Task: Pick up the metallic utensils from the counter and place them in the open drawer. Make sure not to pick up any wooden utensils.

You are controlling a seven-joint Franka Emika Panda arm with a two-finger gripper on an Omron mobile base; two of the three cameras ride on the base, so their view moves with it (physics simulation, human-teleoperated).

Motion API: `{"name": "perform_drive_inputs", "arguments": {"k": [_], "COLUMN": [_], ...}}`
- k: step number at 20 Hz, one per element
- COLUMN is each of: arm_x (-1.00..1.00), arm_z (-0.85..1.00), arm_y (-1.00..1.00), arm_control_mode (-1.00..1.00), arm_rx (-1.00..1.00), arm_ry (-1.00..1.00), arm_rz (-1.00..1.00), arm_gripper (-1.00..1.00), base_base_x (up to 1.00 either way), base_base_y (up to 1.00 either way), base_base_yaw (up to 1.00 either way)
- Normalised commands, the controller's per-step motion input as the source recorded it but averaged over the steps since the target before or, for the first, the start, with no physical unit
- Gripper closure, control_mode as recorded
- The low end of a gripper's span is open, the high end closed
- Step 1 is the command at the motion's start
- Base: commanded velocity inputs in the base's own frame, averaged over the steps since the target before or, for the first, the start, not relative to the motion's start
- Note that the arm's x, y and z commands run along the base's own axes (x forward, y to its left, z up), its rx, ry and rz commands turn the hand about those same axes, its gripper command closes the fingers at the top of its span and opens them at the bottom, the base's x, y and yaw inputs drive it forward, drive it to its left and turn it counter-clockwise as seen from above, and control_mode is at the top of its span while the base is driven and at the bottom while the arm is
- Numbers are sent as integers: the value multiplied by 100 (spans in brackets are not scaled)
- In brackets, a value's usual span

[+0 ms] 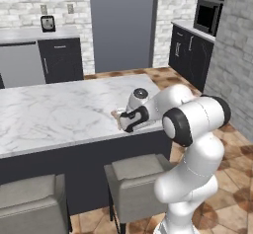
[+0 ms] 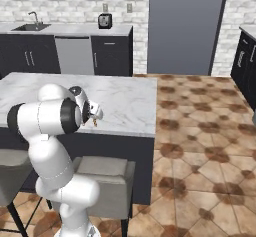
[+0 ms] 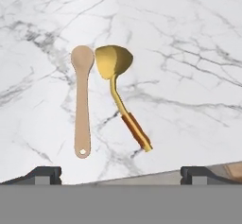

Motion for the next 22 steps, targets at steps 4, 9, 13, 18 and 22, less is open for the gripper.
{"name": "perform_drive_inputs", "arguments": {"k": [4,9,13,18,22], "arm_x": [2,24,38,33,3], "arm_z": [0,1,13,2,-3], "arm_y": [-11,-3,0,0,0], "arm_control_mode": [-100,-100,-100,-100,-100], "arm_rx": [1,-1,-5,-1,0], "arm_ry": [7,23,34,24,0], "arm_rz": [17,10,2,0,0], "arm_gripper": [-100,-100,-100,-100,-100], "base_base_x": [0,0,0,0,0], "base_base_y": [0,0,0,0,0], "base_base_yaw": [0,0,0,0,0]}}
